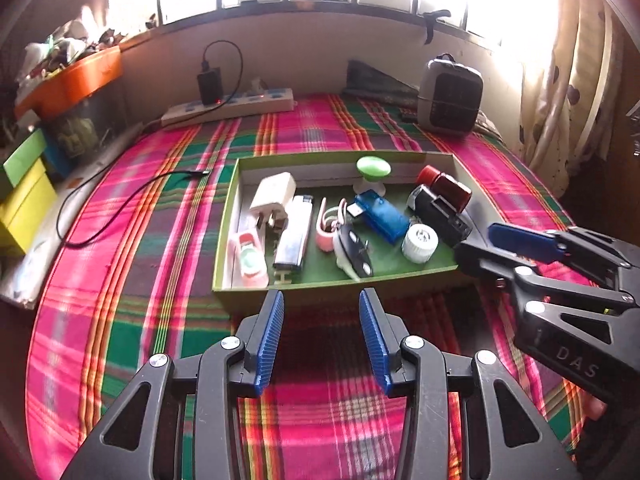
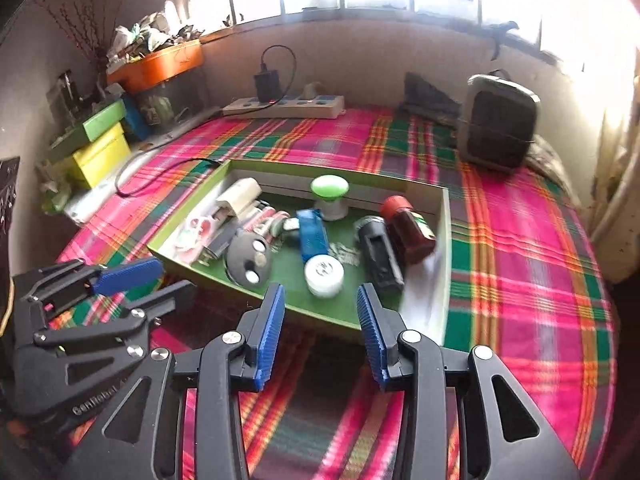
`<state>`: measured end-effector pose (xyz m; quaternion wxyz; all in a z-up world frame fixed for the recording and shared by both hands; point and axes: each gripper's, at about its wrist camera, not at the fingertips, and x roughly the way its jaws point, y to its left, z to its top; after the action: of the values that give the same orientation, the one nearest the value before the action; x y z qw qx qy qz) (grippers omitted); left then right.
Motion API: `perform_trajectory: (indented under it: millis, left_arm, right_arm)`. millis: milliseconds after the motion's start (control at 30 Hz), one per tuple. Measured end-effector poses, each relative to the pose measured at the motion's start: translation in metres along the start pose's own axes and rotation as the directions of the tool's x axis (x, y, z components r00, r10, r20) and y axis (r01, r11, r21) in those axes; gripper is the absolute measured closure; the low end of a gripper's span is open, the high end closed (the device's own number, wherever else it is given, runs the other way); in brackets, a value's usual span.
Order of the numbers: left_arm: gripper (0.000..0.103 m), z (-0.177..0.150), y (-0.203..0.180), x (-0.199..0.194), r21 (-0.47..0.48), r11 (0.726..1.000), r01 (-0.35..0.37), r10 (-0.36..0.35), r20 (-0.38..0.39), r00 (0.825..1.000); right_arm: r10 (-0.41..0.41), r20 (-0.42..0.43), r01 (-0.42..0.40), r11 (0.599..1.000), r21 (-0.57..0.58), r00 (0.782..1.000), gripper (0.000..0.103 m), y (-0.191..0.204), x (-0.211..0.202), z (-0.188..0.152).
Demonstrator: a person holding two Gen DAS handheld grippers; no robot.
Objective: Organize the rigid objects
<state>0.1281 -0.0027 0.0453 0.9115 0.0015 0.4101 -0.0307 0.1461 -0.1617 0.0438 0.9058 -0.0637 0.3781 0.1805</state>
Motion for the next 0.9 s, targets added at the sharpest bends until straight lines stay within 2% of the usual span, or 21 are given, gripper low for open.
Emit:
perform_trajectory:
  millis: [100,233,400,767,900]
  left_arm:
    - [0.064,-0.009,-0.001,0.000,0.007,0.999,-0.032,0.032,-0.006,0.999]
    - [0.064,-0.022,0.000,0.004,0.000,1.000,-0.023,0.023,-0.036,0.999]
    - [0.064,-0.035,0.001,0.005,0.005,0.999,-0.048,0.049,-0.052,0.997]
    - [0.064,-0.049,0.002,0.003,-0.010,0.998,-0.059,0.058,-0.061,0.996]
    - [0.061,-0.049,0.001,0.003,-0.015,0.998,-0.065,0.064,-0.056,0.996]
  right_arm:
    - [-0.009,-0.017,0.009,1.000,0.022,1.000,0.060,-0.001,-0.001,-0.011]
    - [-0.030,-0.049,0.033,0.998,0.053,0.998,0.058,-0.003,0.001,-0.027]
    - [-0.052,-0.067,0.058,0.993,0.099,0.996,0.054,-0.009,0.000,-0.040]
    - [-0.101,-0.109,0.114,0.987,0.117,0.989,0.053,-0.009,-0.001,-0.058]
    - [-0.118,-0.107,0.130,0.985,0.117,0.987,0.052,-0.010,-0.001,-0.062]
